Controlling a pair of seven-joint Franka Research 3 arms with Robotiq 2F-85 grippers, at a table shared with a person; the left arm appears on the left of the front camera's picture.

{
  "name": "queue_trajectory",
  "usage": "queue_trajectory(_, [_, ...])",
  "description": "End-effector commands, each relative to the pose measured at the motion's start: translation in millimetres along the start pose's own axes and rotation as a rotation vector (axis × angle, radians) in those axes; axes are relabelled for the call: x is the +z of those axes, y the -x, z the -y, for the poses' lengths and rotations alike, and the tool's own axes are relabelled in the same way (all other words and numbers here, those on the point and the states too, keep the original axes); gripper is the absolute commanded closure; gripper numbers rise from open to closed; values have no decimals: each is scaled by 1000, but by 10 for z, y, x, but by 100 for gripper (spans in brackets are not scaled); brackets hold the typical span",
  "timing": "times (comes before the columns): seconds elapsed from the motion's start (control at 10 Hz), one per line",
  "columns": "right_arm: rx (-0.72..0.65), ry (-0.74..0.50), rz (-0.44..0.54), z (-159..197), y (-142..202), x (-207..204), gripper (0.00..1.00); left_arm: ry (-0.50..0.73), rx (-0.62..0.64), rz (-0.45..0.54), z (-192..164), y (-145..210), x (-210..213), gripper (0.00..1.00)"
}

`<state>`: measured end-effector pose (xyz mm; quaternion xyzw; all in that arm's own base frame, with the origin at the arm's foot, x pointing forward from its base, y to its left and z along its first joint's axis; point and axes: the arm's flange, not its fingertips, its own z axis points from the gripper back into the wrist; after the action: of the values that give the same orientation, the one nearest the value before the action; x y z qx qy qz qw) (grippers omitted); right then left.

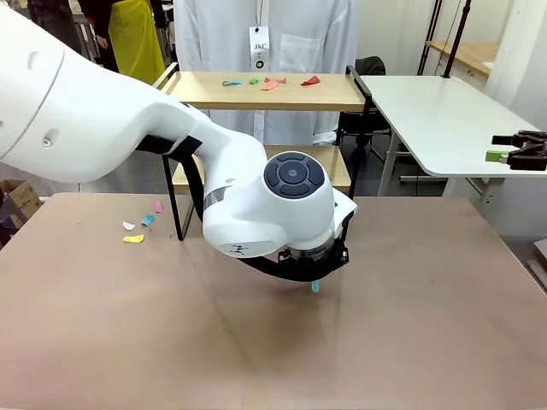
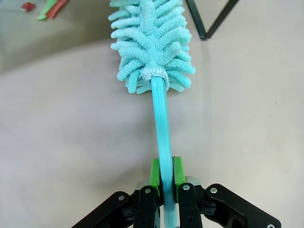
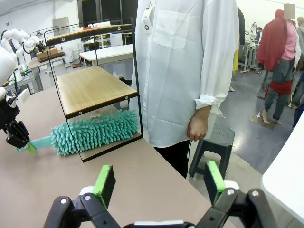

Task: Clean the shelf.
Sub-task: Clean the specific section of the Shelf indicated by the human with the Duster.

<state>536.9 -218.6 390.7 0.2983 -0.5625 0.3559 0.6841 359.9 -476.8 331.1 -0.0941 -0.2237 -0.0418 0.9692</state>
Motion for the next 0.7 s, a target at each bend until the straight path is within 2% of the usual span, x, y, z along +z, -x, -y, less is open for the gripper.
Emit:
queue_trajectory(0.0, [-9, 0, -15, -7, -40, -12, 0, -49, 15, -17, -154, -70, 172, 87])
queue_trajectory(0.6, [-9, 0, -15, -7, -40, -12, 0, -233, 10, -84, -754, -192, 288, 87])
